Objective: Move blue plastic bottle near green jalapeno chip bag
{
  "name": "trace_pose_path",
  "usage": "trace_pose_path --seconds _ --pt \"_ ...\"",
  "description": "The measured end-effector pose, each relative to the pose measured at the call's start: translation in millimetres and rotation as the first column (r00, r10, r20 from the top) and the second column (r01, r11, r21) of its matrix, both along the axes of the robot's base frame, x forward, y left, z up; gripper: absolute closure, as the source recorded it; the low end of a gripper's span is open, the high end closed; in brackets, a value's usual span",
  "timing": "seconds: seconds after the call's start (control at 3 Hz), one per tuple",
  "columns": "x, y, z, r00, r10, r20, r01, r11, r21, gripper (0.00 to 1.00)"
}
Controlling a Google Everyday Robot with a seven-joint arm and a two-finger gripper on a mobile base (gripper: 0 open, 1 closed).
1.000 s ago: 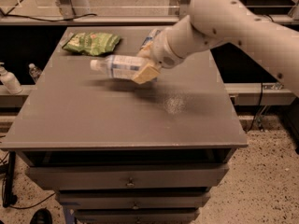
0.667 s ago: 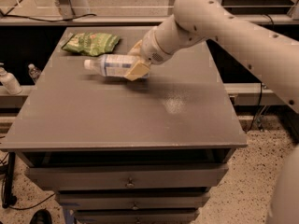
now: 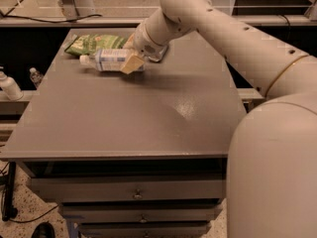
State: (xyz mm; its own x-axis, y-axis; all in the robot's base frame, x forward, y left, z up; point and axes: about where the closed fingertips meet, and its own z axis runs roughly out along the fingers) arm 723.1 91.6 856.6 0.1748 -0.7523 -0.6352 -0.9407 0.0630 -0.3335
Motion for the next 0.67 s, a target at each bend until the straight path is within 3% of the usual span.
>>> trace_pose_path --seconds 0.33,0.67 --pt "6.3 9.5 -3.1 0.9999 0.01 -0.004 -0.01 1.0 -0.004 1.0" --pt "10.8 13.0 -8.2 0.9995 0.01 -0.029 -0.011 1.0 -0.005 0.84"
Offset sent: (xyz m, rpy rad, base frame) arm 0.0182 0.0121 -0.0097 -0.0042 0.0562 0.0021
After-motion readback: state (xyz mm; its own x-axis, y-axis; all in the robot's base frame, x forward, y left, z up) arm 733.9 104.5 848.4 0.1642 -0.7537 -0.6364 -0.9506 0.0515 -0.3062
